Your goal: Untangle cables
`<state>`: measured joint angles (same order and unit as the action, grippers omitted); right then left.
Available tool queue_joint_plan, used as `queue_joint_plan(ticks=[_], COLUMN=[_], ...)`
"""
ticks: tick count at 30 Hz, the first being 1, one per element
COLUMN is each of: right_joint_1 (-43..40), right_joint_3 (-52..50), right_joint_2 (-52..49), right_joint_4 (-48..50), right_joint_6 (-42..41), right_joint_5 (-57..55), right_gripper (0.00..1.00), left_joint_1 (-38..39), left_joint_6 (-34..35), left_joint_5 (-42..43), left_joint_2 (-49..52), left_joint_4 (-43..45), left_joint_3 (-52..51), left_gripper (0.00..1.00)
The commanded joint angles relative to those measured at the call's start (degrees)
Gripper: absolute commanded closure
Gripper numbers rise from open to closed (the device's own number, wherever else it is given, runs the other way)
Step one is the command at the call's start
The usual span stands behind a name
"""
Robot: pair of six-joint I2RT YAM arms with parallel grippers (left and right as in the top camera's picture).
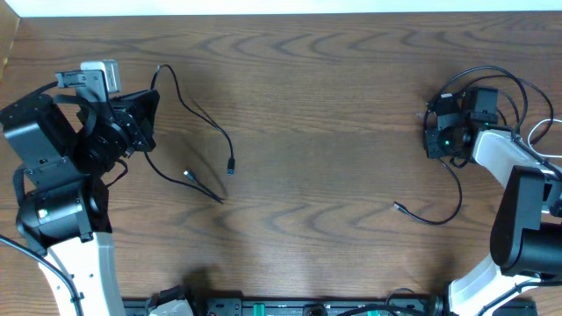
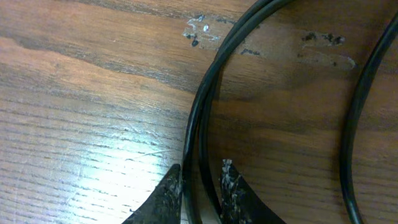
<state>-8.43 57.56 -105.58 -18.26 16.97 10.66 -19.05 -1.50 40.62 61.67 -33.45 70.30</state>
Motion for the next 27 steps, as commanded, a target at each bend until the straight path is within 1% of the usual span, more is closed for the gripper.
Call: queue_joint_plan(ticks=[1, 3, 14, 15, 16, 17, 24, 27], right_joint_1=[0.3, 0.2, 0.1, 0.1, 0.1, 0.1, 0.1, -0.1], right_joint_3=[-0.4, -0.4, -0.4, -0.4, -0.4, -0.4, -2.0, -3.1], right_joint_2=[0.5, 0.5, 0.5, 0.5, 0.5, 0.5, 0.4, 0.4], right_joint_4=[0.8, 1.2, 1.4, 1.4, 1.4, 1.4, 3.0, 4.5], right_joint_6=[-2.1, -3.5, -3.7, -3.7, -3.7, -3.7, -3.7, -3.7], right_joint_5=[0.4, 0.4, 0.3, 0.3, 0.3, 0.2, -1.6, -2.2], right_gripper=[0.91, 0.99, 0.99, 0.88, 0.73, 0.7, 0.71, 0.78], left_joint_1=[0.1, 0.1, 0.1, 0.1, 0.1, 0.1, 0.1, 0.1], left_joint_6=[-0.3, -0.3, -0.3, -0.3, -0.3, -0.3, -0.3, -0.3], left_joint_5=[1.0, 1.0, 1.0, 1.0, 1.0, 1.0, 1.0, 1.0], left_joint_2=[-0.3, -0.3, -0.3, -0.3, -0.3, -0.3, -0.3, -0.3], left_joint_4=[-0.5, -0.6, -0.8, -0.8, -0.8, -0.8, -0.8, -0.8], left_joint_3=[0.5, 0.5, 0.5, 0.5, 0.5, 0.5, 0.5, 0.5], left_gripper=[0.93, 0.93, 0.92, 0.93, 0.93, 0.92, 0.93, 0.93])
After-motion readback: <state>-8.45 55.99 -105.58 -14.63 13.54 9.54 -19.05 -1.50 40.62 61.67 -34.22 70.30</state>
